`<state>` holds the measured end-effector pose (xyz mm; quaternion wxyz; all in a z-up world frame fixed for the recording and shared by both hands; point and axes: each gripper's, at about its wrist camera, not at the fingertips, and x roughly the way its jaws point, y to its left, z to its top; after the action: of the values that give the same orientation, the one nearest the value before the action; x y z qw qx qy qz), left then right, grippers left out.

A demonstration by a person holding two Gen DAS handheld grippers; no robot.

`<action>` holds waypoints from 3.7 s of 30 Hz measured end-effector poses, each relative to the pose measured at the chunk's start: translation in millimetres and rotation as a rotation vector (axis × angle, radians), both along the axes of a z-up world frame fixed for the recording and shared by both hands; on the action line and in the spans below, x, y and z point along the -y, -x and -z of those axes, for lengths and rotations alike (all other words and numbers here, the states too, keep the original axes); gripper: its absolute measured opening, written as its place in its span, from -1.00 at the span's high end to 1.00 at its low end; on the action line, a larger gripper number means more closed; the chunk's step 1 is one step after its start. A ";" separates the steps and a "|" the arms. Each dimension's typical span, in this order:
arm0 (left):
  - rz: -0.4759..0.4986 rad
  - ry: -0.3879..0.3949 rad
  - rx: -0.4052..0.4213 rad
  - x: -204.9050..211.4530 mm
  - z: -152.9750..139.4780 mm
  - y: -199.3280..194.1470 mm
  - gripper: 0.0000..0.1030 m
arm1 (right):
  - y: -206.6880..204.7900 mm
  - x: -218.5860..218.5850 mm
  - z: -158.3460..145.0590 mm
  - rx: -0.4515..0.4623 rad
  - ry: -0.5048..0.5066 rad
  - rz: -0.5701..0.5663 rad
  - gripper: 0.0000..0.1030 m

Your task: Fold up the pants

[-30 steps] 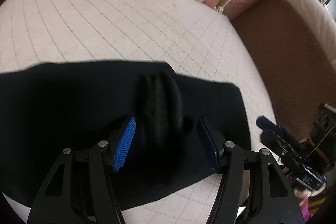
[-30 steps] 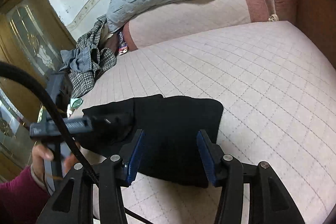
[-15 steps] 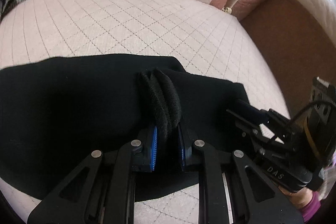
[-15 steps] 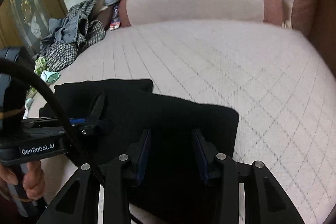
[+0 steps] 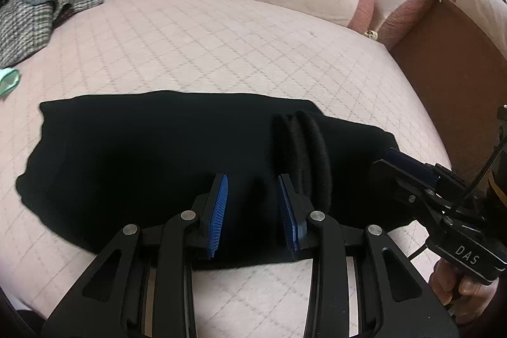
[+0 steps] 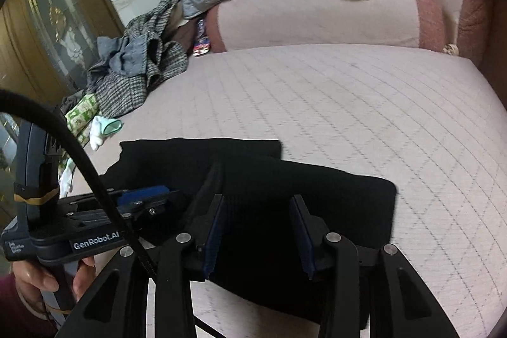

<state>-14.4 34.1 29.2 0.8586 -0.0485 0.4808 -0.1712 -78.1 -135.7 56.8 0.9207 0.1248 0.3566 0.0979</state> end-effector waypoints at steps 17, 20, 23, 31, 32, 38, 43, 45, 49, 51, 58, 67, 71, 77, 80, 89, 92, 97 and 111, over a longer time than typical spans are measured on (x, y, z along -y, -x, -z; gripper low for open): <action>-0.165 0.040 -0.011 -71.8 -6.5 19.8 -0.16 | -33.0 -63.5 14.3 -0.081 0.082 -0.116 0.15; -0.188 0.068 -0.031 -82.4 -7.8 22.2 -0.16 | -33.0 -65.2 1.1 -0.048 0.068 -0.133 0.15; -0.240 0.114 -0.049 -101.3 -7.6 29.3 -0.16 | -37.4 -74.0 -12.4 -0.008 0.083 -0.178 0.10; -0.443 0.184 -0.116 -155.8 7.9 40.3 -0.16 | -76.2 -123.4 -19.6 0.031 0.146 -0.305 0.06; -0.455 0.191 -0.121 -158.0 9.3 40.1 -0.16 | -85.2 -134.5 -18.6 0.025 0.162 -0.333 0.06; -0.520 0.231 -0.127 -169.0 18.5 33.0 -0.16 | -124.0 -180.0 -13.4 0.004 0.251 -0.452 0.05; -0.535 0.237 -0.107 -169.0 22.4 28.8 -0.21 | -156.2 -209.7 -6.3 -0.009 0.271 -0.527 -0.12; -0.534 0.236 -0.097 -168.4 23.3 26.8 -0.23 | -169.5 -221.4 -0.6 -0.023 0.276 -0.562 -0.12; -0.530 0.237 -0.067 -169.4 25.8 20.9 -0.23 | -190.4 -241.5 14.0 -0.073 0.300 -0.614 -0.12; -0.530 0.243 -0.051 -170.1 26.9 18.3 -0.24 | -195.8 -247.5 20.4 -0.079 0.284 -0.629 -0.11; -0.499 0.375 -0.028 -181.4 21.6 9.5 0.50 | -170.7 -228.8 -2.7 0.041 0.198 -0.580 0.74; -0.081 0.370 0.256 -88.3 -71.1 43.5 0.65 | -73.2 -85.0 -80.2 0.256 0.002 -0.322 0.82; 0.150 0.343 0.223 -6.7 -68.7 49.9 0.69 | -21.8 -6.7 -72.9 0.267 -0.030 -0.134 0.86; 0.253 0.243 0.006 69.1 4.2 33.4 0.69 | 14.5 76.2 -11.9 0.081 -0.085 0.144 0.98; 0.294 0.232 0.034 64.4 -4.0 40.8 0.69 | 33.4 80.5 -6.9 0.063 -0.118 0.133 0.94; 0.337 0.184 0.154 13.3 -57.6 36.5 0.01 | 31.6 41.5 10.1 0.008 -0.213 0.048 -0.06; 0.250 0.153 0.182 -1.4 -55.8 13.6 0.01 | 17.3 38.6 21.8 -0.032 -0.239 0.048 -0.07; 0.204 0.095 0.115 9.1 -25.6 -31.1 0.01 | -7.3 28.3 37.5 -0.053 -0.195 0.071 0.01; 0.221 0.090 0.117 31.0 -26.9 -22.0 0.01 | 45.4 59.5 23.4 -0.023 -0.164 0.183 0.87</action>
<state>7.6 3.2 56.1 0.8581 -0.0235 0.4240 -0.2888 -123.4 -195.2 33.4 0.9084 0.2328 0.3448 0.0407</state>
